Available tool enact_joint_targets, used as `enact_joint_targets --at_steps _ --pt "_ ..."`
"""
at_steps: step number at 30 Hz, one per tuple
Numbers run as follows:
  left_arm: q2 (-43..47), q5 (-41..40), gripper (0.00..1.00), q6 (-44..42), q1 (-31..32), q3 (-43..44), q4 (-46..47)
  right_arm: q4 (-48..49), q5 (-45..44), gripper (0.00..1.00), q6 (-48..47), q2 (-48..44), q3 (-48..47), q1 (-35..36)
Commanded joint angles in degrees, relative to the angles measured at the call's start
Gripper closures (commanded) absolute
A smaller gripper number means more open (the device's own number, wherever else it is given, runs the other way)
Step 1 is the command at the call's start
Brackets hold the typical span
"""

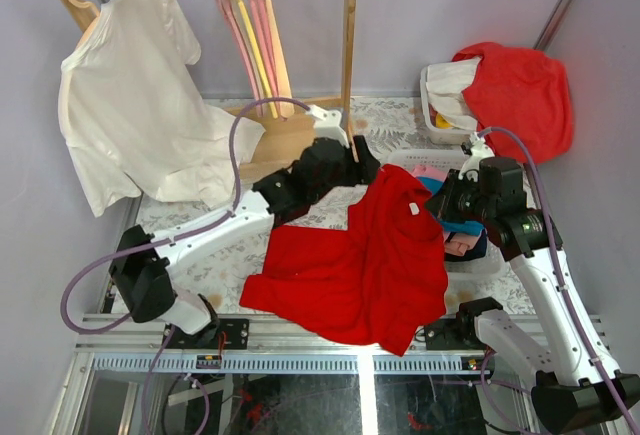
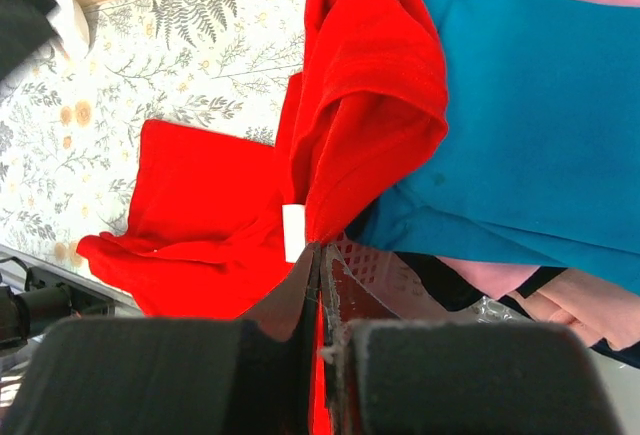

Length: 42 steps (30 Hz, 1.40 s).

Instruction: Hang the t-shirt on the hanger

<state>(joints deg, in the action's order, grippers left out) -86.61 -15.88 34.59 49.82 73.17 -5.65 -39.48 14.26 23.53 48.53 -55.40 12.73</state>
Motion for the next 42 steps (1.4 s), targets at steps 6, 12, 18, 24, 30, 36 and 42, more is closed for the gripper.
enact_joint_targets --at_steps 6,12,18,24,30,36,42 --pt "-1.3 -4.3 0.35 6.4 8.8 -1.2 -5.6 3.7 2.9 1.0 0.4 -0.7 0.8 -0.2" --pt "-5.7 -5.3 0.35 7.5 11.6 -0.1 -7.0 4.4 4.0 1.0 0.5 -0.6 1.4 -0.2" --pt "-10.3 -6.2 0.36 7.6 12.7 2.1 -8.0 4.5 4.2 1.0 0.5 -0.9 1.5 -0.2" --pt "-13.2 -6.4 0.39 7.3 12.9 3.8 -8.0 4.5 4.5 1.0 0.4 -1.1 1.2 -0.2" --pt "-16.4 -8.4 0.46 6.7 12.9 6.9 -9.1 4.8 5.6 1.0 0.5 -1.1 1.1 -0.2" --pt "-19.2 -9.5 0.51 6.1 12.7 9.7 -10.9 4.6 5.9 1.0 0.4 -1.3 0.8 -0.2" --pt "-18.2 -10.8 0.59 7.3 12.7 7.2 -11.6 4.8 5.9 1.0 0.3 -1.8 0.8 -0.2"
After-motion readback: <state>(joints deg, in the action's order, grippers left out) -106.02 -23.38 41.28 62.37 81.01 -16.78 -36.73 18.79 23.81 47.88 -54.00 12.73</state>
